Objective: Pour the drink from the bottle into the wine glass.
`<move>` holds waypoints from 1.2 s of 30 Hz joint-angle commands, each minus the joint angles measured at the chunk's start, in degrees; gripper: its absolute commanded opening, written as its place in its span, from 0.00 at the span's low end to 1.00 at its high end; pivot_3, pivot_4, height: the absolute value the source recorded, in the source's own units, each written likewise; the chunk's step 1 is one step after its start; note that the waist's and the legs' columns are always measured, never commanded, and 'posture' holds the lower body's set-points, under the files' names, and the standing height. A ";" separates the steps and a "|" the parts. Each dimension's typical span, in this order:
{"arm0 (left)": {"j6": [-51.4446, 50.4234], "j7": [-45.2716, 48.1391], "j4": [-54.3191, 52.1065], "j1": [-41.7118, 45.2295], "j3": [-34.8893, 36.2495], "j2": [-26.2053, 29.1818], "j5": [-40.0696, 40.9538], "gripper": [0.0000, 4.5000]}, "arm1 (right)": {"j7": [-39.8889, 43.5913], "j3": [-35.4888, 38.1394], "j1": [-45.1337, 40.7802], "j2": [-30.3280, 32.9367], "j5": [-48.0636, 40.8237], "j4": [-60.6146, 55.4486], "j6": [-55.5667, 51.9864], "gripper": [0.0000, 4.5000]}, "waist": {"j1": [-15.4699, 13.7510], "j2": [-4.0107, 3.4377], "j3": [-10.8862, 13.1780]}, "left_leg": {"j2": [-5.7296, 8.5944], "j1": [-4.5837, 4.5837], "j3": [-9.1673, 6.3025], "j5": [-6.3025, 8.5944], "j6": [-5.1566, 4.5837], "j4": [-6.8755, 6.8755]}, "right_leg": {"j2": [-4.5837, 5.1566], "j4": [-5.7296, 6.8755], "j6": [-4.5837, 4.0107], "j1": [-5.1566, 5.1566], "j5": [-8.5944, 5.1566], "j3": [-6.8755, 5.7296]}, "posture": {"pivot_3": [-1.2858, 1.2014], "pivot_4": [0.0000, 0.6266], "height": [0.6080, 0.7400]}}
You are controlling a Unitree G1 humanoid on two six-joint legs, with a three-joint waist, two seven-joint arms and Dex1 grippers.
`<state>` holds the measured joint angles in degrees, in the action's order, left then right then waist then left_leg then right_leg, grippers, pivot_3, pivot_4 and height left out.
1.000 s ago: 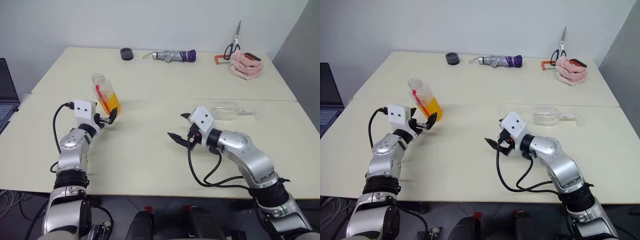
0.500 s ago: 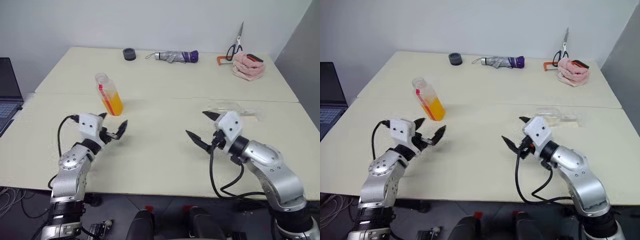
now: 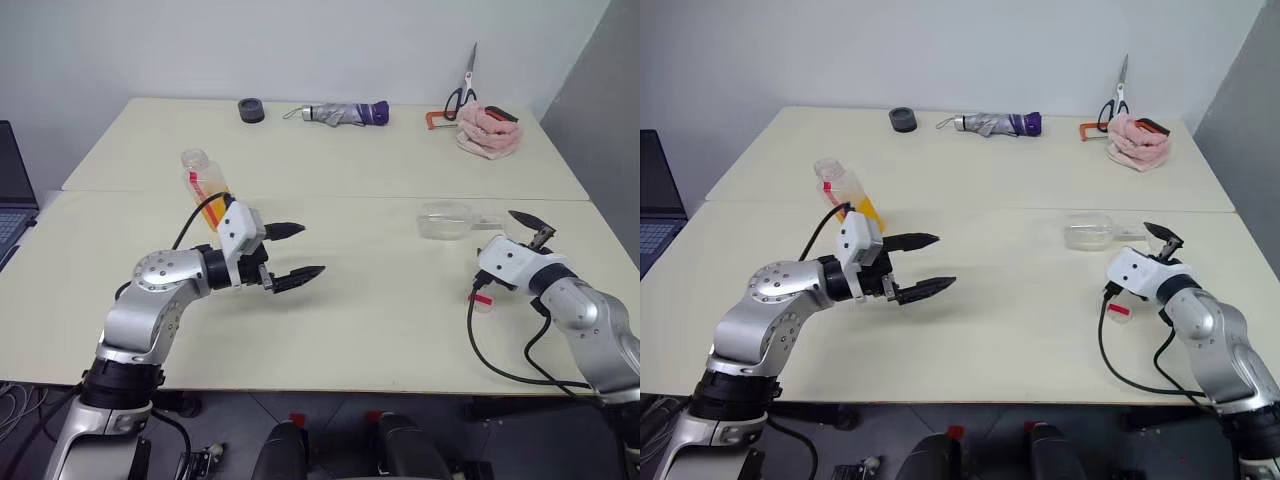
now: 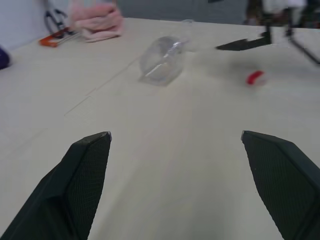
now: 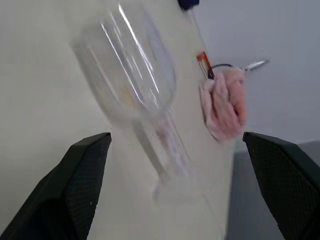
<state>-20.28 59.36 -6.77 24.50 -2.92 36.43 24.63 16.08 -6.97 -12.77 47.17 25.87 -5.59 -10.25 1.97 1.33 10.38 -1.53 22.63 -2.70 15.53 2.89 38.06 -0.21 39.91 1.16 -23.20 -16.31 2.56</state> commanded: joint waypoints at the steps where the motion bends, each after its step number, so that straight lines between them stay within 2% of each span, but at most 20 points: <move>1: 2.11 3.05 1.17 1.62 -1.76 -0.45 -0.70 0.99 | -3.75 -2.61 -4.50 0.51 6.30 7.27 4.58 1.00 | 0.07 0.00 0.00 | -0.01 0.00 0.00 0.00 0.00 -0.01 | -0.02 0.00 -0.01 -0.01 0.00 0.01 | 0.52 0.24 1.00; 12: 6.50 7.30 5.54 4.31 -3.99 -2.80 -2.40 0.99 | -11.31 -11.00 -18.59 -2.18 16.45 32.59 13.66 1.00 | 0.05 0.00 0.01 | -0.02 0.08 0.01 0.00 0.00 0.02 | -0.01 -0.04 -0.03 -0.04 -0.01 0.04 | 0.52 0.24 1.00; 20: 7.42 7.58 6.72 4.84 -3.58 -3.54 -3.20 0.99 | -17.23 -14.81 -28.47 -6.38 18.89 50.00 17.78 1.00 | 0.27 -0.01 0.00 | -0.03 0.05 0.05 0.00 0.00 0.03 | -0.01 -0.01 -0.04 -0.04 0.00 0.08 | 0.52 0.24 1.00; 21: 7.41 7.53 6.68 4.85 -3.54 -3.62 -3.25 1.00 | -17.69 -15.18 -29.13 -6.69 19.02 51.31 18.04 0.92 | 0.30 -0.01 0.01 | -0.03 0.04 0.07 0.00 0.00 0.03 | 0.00 -0.01 -0.04 -0.04 0.00 0.10 | 0.52 0.24 1.00; 22: 7.27 7.36 6.58 4.88 -3.44 -3.74 -3.26 1.00 | -17.87 -15.49 -29.61 -6.97 19.06 52.31 18.23 0.88 | 0.33 -0.01 0.01 | -0.03 0.05 0.07 0.00 0.00 0.04 | 0.01 0.00 -0.04 -0.04 0.00 0.09 | 0.52 0.24 1.00; 26: 6.52 6.75 6.07 4.83 -3.11 -3.98 -3.17 1.00 | -18.13 -16.01 -30.45 -7.52 18.74 54.17 18.74 0.55 | 0.38 -0.01 0.00 | -0.03 0.06 0.06 0.00 0.00 0.03 | 0.01 -0.01 -0.05 -0.04 0.00 0.08 | 0.52 0.24 1.00; 33: 4.91 5.36 5.28 4.44 -2.84 -4.08 -2.78 1.00 | -19.76 -16.63 -32.25 -9.12 18.60 57.06 19.04 0.04 | 0.65 0.00 0.00 | -0.03 0.03 0.07 0.00 0.00 0.03 | 0.01 0.02 -0.05 -0.04 0.00 0.10 | 0.52 0.24 1.00; 36: 3.75 3.15 5.07 3.52 -1.52 -4.07 -2.57 1.00 | -20.79 -14.88 -32.04 -9.55 16.48 53.90 19.99 0.03 | 1.01 0.00 0.00 | -0.04 0.01 0.06 0.00 0.00 0.04 | 0.01 0.03 -0.05 -0.03 0.00 0.10 | 0.52 0.24 1.00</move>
<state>-16.09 63.93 0.09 28.04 -6.52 32.33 21.35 -3.53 -23.18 -44.32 37.94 43.74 50.56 8.83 2.97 1.33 10.38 -1.57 22.64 -2.64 15.53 2.89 38.09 -0.20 39.94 1.12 -23.23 -16.30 2.66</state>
